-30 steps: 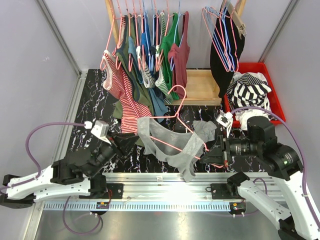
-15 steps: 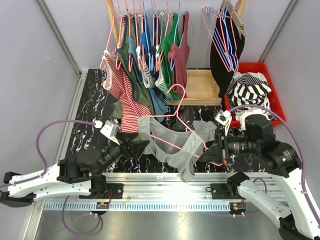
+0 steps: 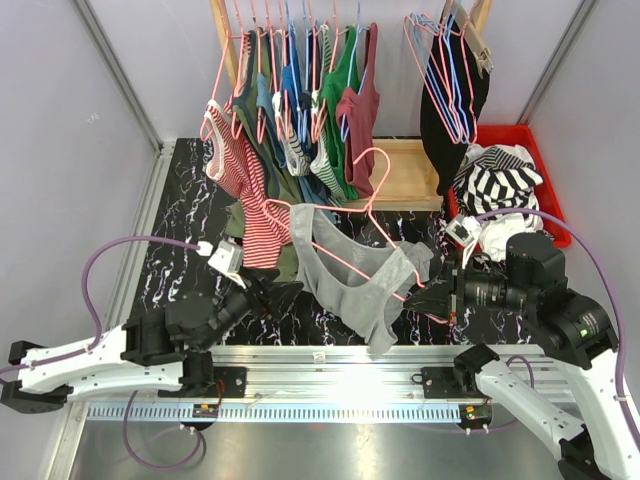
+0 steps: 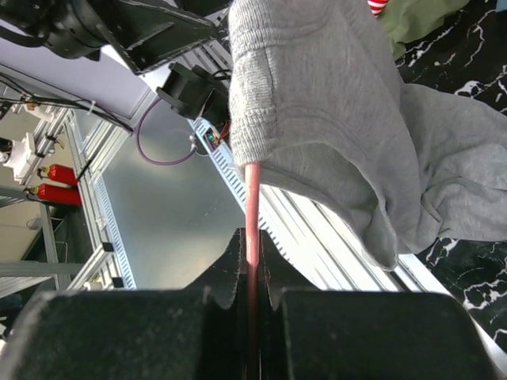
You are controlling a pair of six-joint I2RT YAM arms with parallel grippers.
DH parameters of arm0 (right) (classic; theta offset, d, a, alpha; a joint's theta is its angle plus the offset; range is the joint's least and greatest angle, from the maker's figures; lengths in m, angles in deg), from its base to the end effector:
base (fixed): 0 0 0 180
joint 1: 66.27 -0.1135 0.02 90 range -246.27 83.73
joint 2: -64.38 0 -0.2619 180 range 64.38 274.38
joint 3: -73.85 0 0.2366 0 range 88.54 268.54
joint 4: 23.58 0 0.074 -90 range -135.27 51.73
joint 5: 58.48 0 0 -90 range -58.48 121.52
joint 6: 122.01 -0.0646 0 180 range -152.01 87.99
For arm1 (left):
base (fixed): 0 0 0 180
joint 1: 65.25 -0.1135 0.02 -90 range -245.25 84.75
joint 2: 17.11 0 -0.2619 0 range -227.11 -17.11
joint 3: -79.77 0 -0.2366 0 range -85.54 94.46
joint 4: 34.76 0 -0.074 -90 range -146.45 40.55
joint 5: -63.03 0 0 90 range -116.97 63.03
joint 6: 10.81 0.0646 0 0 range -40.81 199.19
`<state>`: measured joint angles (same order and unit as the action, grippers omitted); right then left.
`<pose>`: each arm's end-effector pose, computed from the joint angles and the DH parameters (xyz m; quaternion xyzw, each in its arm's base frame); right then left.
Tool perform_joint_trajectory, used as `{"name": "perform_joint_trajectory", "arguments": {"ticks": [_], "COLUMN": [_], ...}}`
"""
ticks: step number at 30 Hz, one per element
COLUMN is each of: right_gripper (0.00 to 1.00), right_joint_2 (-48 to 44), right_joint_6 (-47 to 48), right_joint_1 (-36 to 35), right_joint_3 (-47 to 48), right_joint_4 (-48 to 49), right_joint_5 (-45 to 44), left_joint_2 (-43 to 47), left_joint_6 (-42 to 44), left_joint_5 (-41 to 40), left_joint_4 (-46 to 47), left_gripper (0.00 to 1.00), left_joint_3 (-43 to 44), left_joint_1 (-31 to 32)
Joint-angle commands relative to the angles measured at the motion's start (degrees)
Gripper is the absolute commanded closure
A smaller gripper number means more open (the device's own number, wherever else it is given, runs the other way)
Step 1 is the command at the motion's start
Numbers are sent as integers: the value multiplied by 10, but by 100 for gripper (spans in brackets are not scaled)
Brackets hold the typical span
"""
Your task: Remove the tank top from the hanger
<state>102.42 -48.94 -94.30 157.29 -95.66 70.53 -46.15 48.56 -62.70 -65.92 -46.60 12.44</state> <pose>0.0611 0.0786 0.3876 -0.2520 0.7816 0.4518 0.3485 0.0650 -0.1207 0.3246 0.0965 0.7329 -0.3793 0.5565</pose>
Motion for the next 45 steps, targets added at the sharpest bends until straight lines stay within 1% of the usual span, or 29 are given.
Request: {"name": "perform_joint_trajectory", "arguments": {"ticks": [1,8,11,13,14,15,16,17,18,19,23,24,26,28,30,36,39,40,42,43,45], "right_gripper": [100,100,100,100,100,100,100,100,100,100,100,100,100,100,100,100,100,100,100,100,100], "right_joint_2": [-2,-13,-17,-17,-17,-17,-15,-14,-12,-11,-12,-12,-14,-18,-21,-23,-24,-26,-29,-30,-28], "right_joint_6": [-6,-26,-31,-32,-31,-28,-20,-15,-9,-3,6,8,9,8,5,10,15,15,16,18,24], "right_joint_1": [-4,-4,-4,-4,-4,-4,-4,-5,-4,-4,-4,-4,-4,-5,-6,-20,-24,-26,-28,-28,-28], "right_joint_3": [1,-5,-16,-25,-27,-27,-24,-20,-17,-16,-19,-20,-25,-33,-41,-34,-29,-28,-26,-24,-6], "right_joint_4": [53,75,78,77,74,62,50,27,18,11,-7,-15,-16,-15,-9,-7,-4,-3,2,2,-9], "right_joint_5": [37,91,106,113,114,108,95,66,57,46,39,41,55,76,123,190,221,243,257,255,217], "left_joint_2": [-18,-68,-80,-89,-90,-91,-90,-84,-78,-72,-22,6,39,85,127,198,220,225,238,242,238], "left_joint_6": [29,95,114,121,123,124,124,124,123,119,107,102,97,92,94,96,95,95,92,88,84], "left_joint_5": [-33,-51,-50,-50,-47,-46,-46,-49,-51,-64,-108,-118,-145,-166,-195,-245,-256,-261,-262,-253,-227], "left_joint_4": [83,177,211,222,224,221,216,210,196,187,119,87,61,15,-28,-113,-133,-137,-141,-139,-137], "left_gripper": [27,25,28,40,48,57,72,80,86,99,100,100,100,100,100,100,100,100,100,100,100], "left_joint_3": [-16,-15,-12,-5,-4,-1,4,6,7,8,5,4,0,5,10,43,53,54,55,52,49], "left_joint_1": [4,3,0,-3,-4,-5,-5,-5,-5,-6,-6,-6,-6,-7,-6,-5,-5,-5,-5,-5,-5]}}
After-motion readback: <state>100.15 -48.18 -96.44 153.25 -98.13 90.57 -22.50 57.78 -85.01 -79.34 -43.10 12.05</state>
